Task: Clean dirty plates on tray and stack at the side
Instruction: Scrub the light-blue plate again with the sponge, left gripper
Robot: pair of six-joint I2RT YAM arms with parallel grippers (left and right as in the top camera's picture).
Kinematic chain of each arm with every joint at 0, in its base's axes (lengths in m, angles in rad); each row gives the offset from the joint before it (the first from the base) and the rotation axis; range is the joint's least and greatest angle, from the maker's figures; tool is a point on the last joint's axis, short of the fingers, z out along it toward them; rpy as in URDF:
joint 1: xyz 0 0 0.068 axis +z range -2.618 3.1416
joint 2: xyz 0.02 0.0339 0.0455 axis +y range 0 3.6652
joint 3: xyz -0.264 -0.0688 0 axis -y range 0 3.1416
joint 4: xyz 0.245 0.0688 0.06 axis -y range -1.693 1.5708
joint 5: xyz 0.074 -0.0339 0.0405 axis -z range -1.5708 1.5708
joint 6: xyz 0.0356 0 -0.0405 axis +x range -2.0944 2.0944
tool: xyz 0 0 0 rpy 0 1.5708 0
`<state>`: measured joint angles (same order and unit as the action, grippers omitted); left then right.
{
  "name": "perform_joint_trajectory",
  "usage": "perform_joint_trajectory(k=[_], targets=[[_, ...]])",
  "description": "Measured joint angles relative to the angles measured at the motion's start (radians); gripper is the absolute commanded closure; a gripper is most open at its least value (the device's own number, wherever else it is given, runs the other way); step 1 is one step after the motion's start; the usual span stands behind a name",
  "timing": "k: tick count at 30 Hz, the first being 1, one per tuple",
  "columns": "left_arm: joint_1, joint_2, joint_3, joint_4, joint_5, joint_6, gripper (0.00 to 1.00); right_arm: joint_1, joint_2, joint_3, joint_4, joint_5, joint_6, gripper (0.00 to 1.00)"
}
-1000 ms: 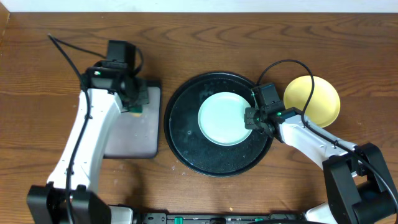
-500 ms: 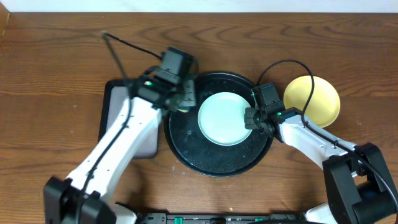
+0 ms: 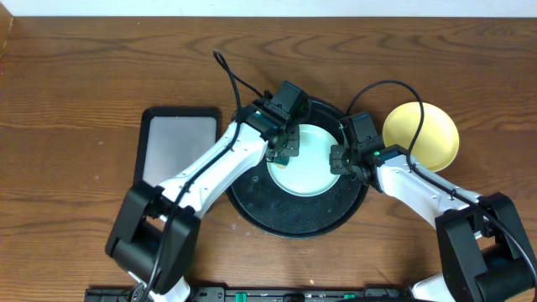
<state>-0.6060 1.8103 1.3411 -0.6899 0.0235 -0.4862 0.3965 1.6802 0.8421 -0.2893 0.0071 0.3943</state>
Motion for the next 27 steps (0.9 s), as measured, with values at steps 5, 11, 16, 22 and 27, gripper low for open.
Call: perform_joint_trajectory(k=[5,11,16,22,27], targets=[[-0.004,0.063,0.0,0.006,0.0,-0.032,0.93,0.0,0.0,0.0,0.0,0.0,0.0,0.97],[-0.014,0.128,0.0,0.044,0.034,-0.04,0.92,0.0,0.0,0.0,0.0,0.0,0.0,0.97],[-0.017,0.167,0.0,0.062,0.047,-0.065,0.93,0.0,0.0,0.0,0.0,0.0,0.0,0.97],[-0.011,0.191,0.014,0.071,0.124,-0.065,0.93,0.0,0.0,0.0,0.001,0.0,0.0,0.97],[0.002,0.191,0.013,0.08,0.298,-0.03,0.93,0.0,0.0,0.0,0.001,0.0,0.0,0.97]])
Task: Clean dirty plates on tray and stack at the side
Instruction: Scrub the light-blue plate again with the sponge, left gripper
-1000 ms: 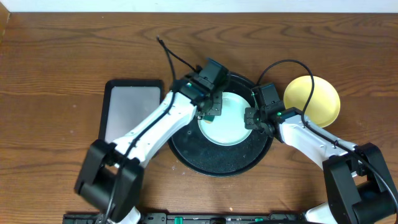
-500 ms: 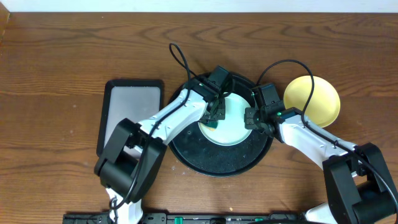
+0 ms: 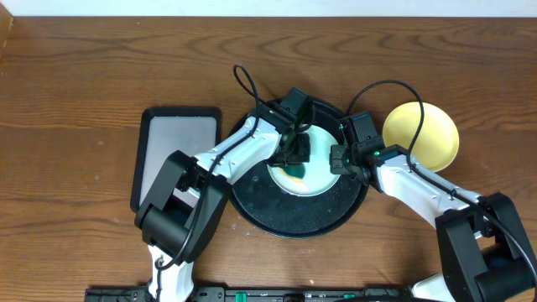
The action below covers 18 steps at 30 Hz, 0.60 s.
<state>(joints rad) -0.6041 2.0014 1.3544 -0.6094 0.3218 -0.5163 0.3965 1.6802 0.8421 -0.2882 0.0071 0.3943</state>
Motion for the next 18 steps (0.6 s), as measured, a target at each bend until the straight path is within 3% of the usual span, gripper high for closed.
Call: perform_joint_trajectory(k=[2,6,8,13,18], targets=[[0.0,-0.005,0.0,0.001,0.059,0.004,0.93,0.0,0.0,0.0,0.0,0.0,0.0,0.97],[0.01,-0.098,-0.001,0.008,0.112,0.016,0.93,0.0,0.0,0.0,0.002,-0.006,-0.003,0.78],[0.027,-0.19,-0.001,0.007,0.085,0.019,0.93,0.0,0.0,0.0,0.002,-0.011,-0.002,0.75],[0.096,-0.432,0.001,-0.065,-0.104,0.019,0.93,0.001,0.0,0.0,0.002,-0.015,0.0,0.69],[0.177,-0.546,0.001,-0.217,-0.302,0.023,0.93,0.001,0.0,-0.001,0.002,-0.016,0.0,0.69]])
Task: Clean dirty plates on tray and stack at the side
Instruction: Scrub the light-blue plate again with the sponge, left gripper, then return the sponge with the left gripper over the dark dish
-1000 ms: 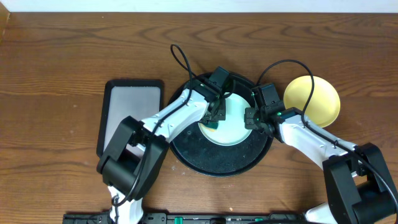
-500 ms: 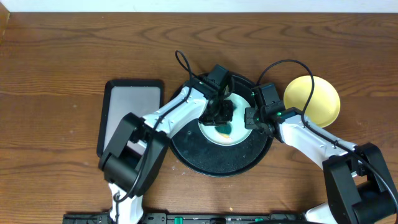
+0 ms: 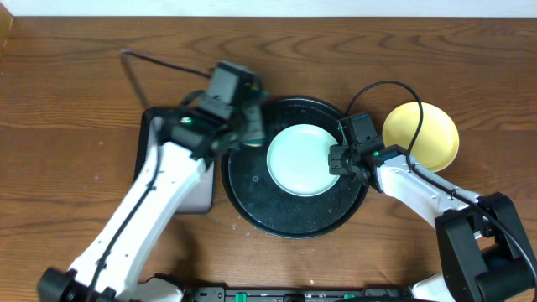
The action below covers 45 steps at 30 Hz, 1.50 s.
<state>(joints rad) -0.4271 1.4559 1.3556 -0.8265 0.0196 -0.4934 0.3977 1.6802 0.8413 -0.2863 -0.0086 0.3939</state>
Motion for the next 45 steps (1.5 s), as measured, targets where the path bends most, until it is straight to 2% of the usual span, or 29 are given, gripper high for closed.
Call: perform_joint_trajectory(k=[8,12,17,21,22,24,31,36,45], targets=[[0.219,-0.074,0.0,-0.197,-0.166,0.062,0.93,0.001,0.0,-0.003,0.004,0.0,0.0,0.74],[0.322,-0.076,0.0,-0.229,-0.204,0.083,0.93,0.001,0.0,-0.018,0.016,0.0,-0.001,0.81],[0.409,-0.076,-0.007,-0.243,-0.218,0.105,0.93,0.001,0.0,-0.025,0.015,0.0,0.0,0.85],[0.427,-0.076,-0.011,-0.247,-0.221,0.118,0.92,0.001,0.0,-0.035,0.037,0.0,0.007,0.86],[0.427,-0.076,-0.011,-0.247,-0.222,0.125,0.92,0.001,0.0,-0.043,0.051,0.0,0.011,0.88],[0.427,-0.076,-0.015,-0.246,-0.222,0.133,0.93,0.001,-0.001,-0.061,0.084,0.0,0.023,0.99],[0.427,-0.076,-0.022,-0.256,-0.221,0.144,0.93,0.0,-0.006,-0.068,0.114,-0.002,0.054,0.99],[0.427,-0.076,-0.022,-0.265,-0.221,0.151,0.92,0.0,-0.007,-0.029,0.052,-0.005,0.054,0.99],[0.427,-0.076,-0.022,-0.267,-0.221,0.154,0.93,0.041,-0.051,0.154,-0.019,0.004,0.037,0.98]])
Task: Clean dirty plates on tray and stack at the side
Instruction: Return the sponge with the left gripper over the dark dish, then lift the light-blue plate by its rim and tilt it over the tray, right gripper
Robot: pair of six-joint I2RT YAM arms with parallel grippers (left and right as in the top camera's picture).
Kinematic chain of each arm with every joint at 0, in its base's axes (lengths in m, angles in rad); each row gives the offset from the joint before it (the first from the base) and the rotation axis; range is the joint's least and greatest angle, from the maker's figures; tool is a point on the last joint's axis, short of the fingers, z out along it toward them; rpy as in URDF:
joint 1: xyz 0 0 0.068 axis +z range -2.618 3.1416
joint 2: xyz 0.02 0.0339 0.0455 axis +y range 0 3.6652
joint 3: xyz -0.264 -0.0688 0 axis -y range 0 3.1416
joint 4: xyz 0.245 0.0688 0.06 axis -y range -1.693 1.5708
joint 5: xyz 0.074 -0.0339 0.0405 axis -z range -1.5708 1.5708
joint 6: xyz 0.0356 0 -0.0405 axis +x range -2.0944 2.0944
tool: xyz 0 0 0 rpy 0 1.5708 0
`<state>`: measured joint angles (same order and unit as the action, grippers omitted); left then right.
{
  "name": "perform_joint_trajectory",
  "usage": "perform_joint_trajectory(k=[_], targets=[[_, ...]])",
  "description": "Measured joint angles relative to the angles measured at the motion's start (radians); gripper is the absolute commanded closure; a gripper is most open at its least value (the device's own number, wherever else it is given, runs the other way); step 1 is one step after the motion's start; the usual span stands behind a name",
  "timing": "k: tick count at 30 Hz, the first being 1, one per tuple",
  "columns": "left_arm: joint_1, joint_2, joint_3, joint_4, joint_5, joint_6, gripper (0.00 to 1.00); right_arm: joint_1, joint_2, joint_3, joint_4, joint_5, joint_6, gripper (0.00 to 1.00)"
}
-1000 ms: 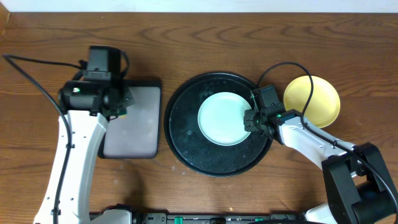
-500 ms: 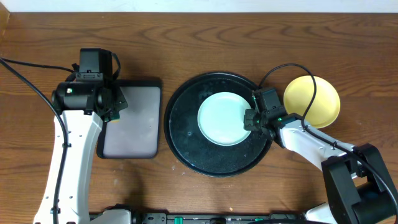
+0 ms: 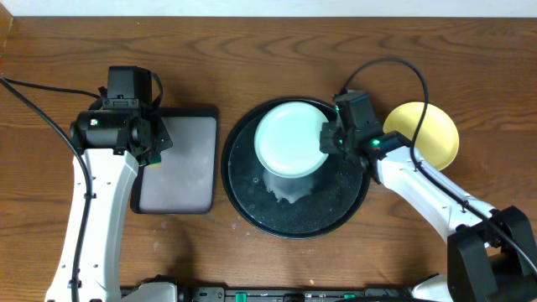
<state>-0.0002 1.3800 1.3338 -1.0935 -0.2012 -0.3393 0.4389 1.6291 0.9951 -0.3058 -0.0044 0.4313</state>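
A pale green plate [image 3: 288, 138] hangs over the back of the round black tray [image 3: 252, 197], looking larger than its wet mark on the tray below. My right gripper [image 3: 327, 139] is shut on the plate's right rim. A yellow plate [image 3: 428, 134] lies on the table to the right of the tray. My left gripper [image 3: 156, 138] hovers over the left edge of a grey rectangular tray [image 3: 180, 168]. Its fingers point down, so their state and anything between them is hidden.
A pale wet smear [image 3: 285, 189] lies on the black tray where the plate stood. Cables loop above both arms. Bare wooden table [image 3: 67, 50] surrounds the trays.
My left arm has gone from the black tray's left rim to the grey tray's left edge. My right gripper has raised the pale plate off the tray and shifted it back and left.
My left gripper was on the pale plate while the right held its rim. Then a dark green sponge lay under the left gripper on the plate. Then the left arm was at the tray's rim, the plate looking clean. Now the plate is raised.
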Motion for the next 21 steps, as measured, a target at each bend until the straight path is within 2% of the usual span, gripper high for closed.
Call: perform_joint_trajectory(k=[5,12,17,21], targets=[[0.0,0.0,0.0,0.0,0.0,0.0,0.93,0.105,-0.005,0.027,0.033,0.114,-0.029,0.98],[0.0,0.0,0.0,-0.003,0.0,0.0,0.93,0.277,-0.005,0.027,0.127,0.37,-0.17,0.98],[0.0,0.0,0.0,-0.003,0.0,0.0,0.93,0.362,-0.005,0.027,0.266,0.556,-0.343,0.98],[0.0,0.0,0.0,-0.003,0.0,0.0,0.92,0.427,-0.005,0.029,0.418,0.687,-0.544,0.99]])
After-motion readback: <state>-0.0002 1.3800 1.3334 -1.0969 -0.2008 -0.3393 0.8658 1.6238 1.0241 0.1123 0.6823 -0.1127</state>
